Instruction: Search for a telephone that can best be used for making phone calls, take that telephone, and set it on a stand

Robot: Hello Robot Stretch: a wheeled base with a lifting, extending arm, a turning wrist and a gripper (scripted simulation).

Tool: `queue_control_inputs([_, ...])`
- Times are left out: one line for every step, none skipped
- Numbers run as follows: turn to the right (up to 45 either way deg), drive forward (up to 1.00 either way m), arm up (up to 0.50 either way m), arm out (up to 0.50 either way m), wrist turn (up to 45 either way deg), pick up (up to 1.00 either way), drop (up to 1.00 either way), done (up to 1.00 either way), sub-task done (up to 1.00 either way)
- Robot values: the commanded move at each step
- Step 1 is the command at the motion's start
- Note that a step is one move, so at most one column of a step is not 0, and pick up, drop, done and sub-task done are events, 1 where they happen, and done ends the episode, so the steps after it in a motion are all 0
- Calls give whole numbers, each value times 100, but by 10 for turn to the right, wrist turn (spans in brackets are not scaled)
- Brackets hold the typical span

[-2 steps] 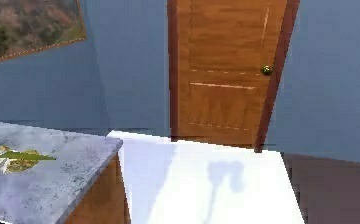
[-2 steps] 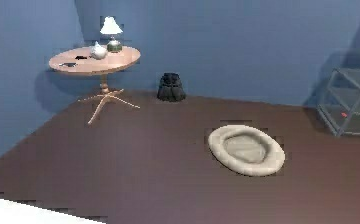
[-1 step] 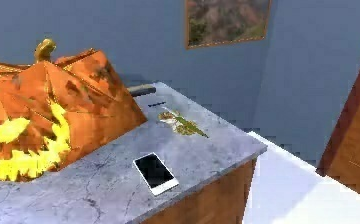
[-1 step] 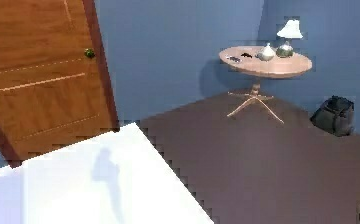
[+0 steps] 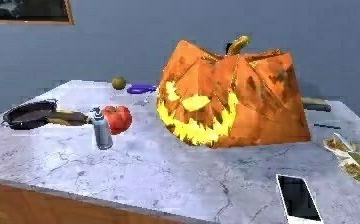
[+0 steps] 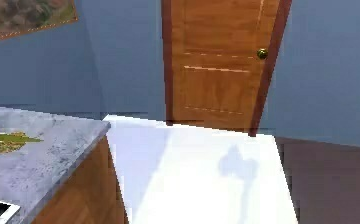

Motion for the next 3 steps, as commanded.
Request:
queue_control_inputs([-450, 0, 0, 0, 0, 0, 0, 0, 0])
queue_control_inputs([0, 0, 50, 0, 0, 0, 0, 0, 0])
queue_control_inputs([0, 0, 38, 0, 0, 0, 0, 0, 0])
